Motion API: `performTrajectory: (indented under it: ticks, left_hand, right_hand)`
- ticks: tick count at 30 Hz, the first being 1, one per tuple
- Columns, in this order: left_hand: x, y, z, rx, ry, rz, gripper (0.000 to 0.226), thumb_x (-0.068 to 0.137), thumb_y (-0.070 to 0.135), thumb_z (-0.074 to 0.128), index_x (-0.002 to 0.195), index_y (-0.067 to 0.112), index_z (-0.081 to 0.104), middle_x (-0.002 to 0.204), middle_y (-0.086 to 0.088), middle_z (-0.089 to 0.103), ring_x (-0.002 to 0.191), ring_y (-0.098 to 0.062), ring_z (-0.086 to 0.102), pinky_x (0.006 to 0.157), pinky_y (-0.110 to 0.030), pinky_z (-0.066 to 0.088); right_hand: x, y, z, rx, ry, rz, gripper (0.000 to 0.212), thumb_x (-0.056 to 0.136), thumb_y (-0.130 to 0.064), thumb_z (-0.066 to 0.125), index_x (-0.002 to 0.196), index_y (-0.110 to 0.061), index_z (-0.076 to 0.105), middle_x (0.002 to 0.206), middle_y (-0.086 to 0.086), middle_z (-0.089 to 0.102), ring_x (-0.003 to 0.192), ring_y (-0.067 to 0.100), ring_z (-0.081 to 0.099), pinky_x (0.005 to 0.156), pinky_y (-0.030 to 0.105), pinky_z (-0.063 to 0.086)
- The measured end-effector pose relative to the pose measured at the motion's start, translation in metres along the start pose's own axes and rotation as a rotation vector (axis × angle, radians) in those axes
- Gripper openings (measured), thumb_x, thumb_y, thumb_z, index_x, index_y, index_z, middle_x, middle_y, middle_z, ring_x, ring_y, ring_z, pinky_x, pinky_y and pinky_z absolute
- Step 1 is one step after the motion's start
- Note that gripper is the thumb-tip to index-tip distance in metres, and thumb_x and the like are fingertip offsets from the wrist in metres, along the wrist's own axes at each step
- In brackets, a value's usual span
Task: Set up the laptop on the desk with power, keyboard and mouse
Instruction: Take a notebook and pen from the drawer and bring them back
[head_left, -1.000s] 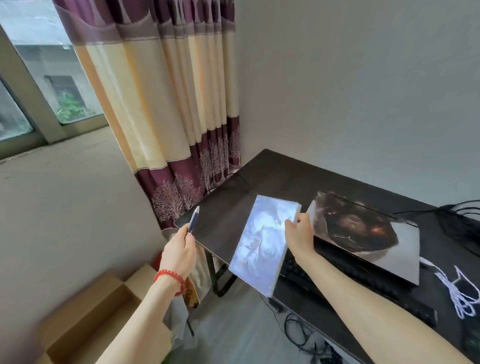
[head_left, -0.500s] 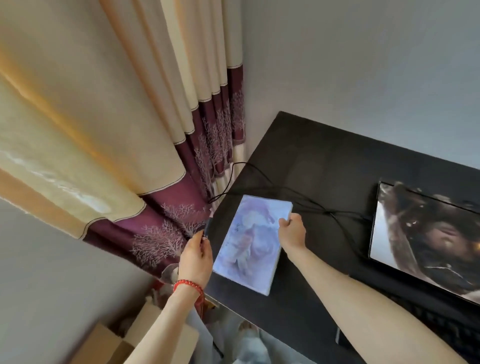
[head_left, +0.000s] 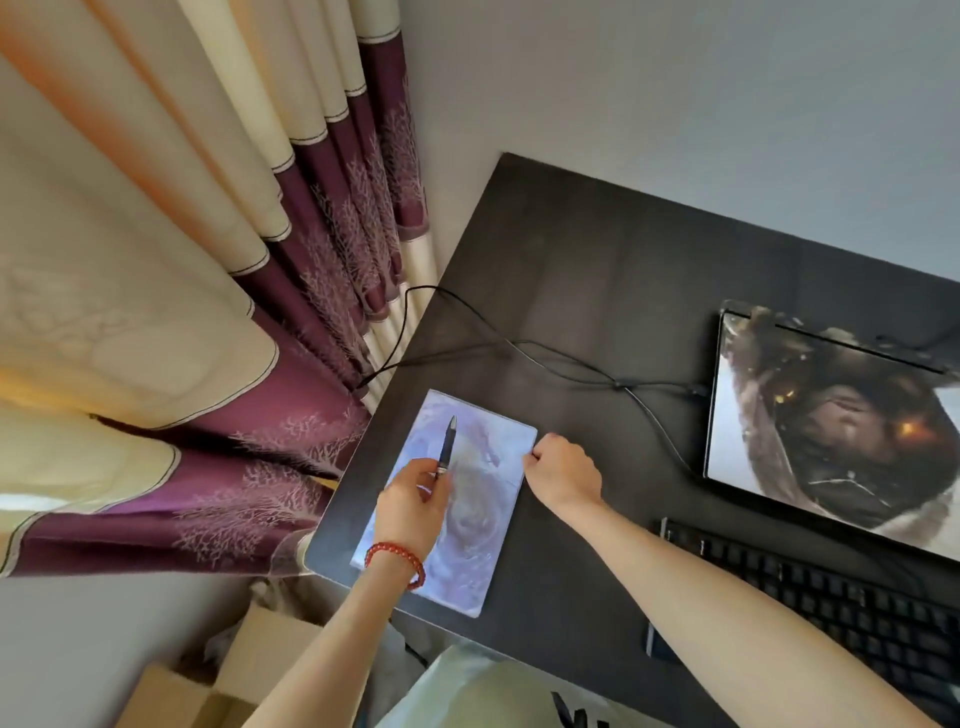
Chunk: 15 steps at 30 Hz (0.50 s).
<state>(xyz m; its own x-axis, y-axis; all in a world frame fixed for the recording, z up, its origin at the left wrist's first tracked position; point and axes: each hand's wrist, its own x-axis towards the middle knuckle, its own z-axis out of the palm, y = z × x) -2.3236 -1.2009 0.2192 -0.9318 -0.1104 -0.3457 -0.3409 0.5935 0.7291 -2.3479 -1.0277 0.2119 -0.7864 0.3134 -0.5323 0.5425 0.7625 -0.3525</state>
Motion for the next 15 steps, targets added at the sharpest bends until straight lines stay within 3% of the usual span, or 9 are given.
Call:
performTrajectory:
  ticks: [2, 3, 5, 7, 10, 13, 15]
  left_hand:
    - [-0.002, 0.001, 0.004, -0.008, -0.016, 0.045, 0.008, 0.086, 0.02, 0.061, 0.091, 0.015, 0.064, 0.076, 0.006, 0.061, 0.065, -0.014, 0.056, 0.063, -0.02, 0.041]
    - [-0.003, 0.003, 0.008, -0.014, -0.029, 0.069, 0.008, 0.084, 0.019, 0.063, 0.091, 0.015, 0.066, 0.076, 0.006, 0.061, 0.066, -0.014, 0.055, 0.064, -0.018, 0.04]
    - [-0.006, 0.008, 0.016, -0.02, -0.062, 0.113, 0.011, 0.082, 0.019, 0.066, 0.092, 0.015, 0.068, 0.078, 0.005, 0.062, 0.069, -0.011, 0.056, 0.063, -0.01, 0.039]
    - [-0.01, 0.012, 0.025, -0.018, -0.099, 0.136, 0.015, 0.082, 0.021, 0.066, 0.094, 0.015, 0.069, 0.083, 0.003, 0.066, 0.074, -0.01, 0.058, 0.066, -0.007, 0.042]
    - [-0.015, 0.012, 0.031, -0.009, -0.091, 0.175, 0.024, 0.083, 0.028, 0.064, 0.103, 0.016, 0.068, 0.104, -0.003, 0.068, 0.097, -0.019, 0.06, 0.087, -0.029, 0.048]
    - [-0.014, -0.008, 0.032, 0.429, 0.013, 0.247, 0.049, 0.086, 0.041, 0.053, 0.131, 0.023, 0.048, 0.142, -0.008, 0.042, 0.133, -0.033, 0.03, 0.107, -0.047, 0.026]
    - [-0.011, -0.025, 0.03, 0.632, -0.046, 0.209, 0.059, 0.089, 0.047, 0.044, 0.142, 0.032, 0.024, 0.155, -0.005, 0.014, 0.142, -0.032, 0.004, 0.112, -0.054, 0.007]
  right_hand:
    - [-0.004, -0.002, -0.003, 0.179, 0.039, -0.08, 0.023, 0.09, -0.028, 0.046, 0.095, -0.01, 0.059, 0.096, 0.009, 0.065, 0.087, 0.03, 0.058, 0.07, 0.034, 0.044]
    - [-0.008, -0.004, -0.005, 0.341, -0.026, -0.133, 0.027, 0.09, -0.027, 0.047, 0.096, -0.005, 0.06, 0.095, 0.014, 0.065, 0.081, 0.028, 0.057, 0.072, 0.037, 0.045]
    - [-0.015, -0.012, -0.006, 0.581, -0.177, -0.195, 0.034, 0.09, -0.025, 0.051, 0.09, 0.008, 0.058, 0.077, 0.019, 0.06, 0.067, 0.022, 0.051, 0.064, 0.038, 0.045]
    - [-0.015, -0.013, -0.007, 0.648, -0.195, -0.174, 0.032, 0.087, -0.018, 0.053, 0.084, 0.014, 0.056, 0.063, 0.013, 0.055, 0.06, 0.021, 0.05, 0.059, 0.037, 0.042]
    - [-0.009, -0.002, -0.009, 0.682, -0.156, -0.072, 0.018, 0.083, -0.011, 0.052, 0.074, 0.003, 0.058, 0.061, 0.012, 0.057, 0.055, 0.02, 0.052, 0.057, 0.033, 0.043]
    - [-0.008, 0.022, -0.009, 0.51, -0.096, 0.021, 0.02, 0.083, -0.014, 0.049, 0.064, -0.009, 0.048, 0.06, 0.01, 0.057, 0.045, 0.014, 0.056, 0.051, 0.019, 0.046]
    - [-0.01, 0.035, -0.004, 0.417, -0.121, 0.059, 0.026, 0.086, -0.014, 0.048, 0.061, -0.011, 0.042, 0.066, 0.008, 0.059, 0.053, 0.019, 0.064, 0.058, 0.023, 0.052]
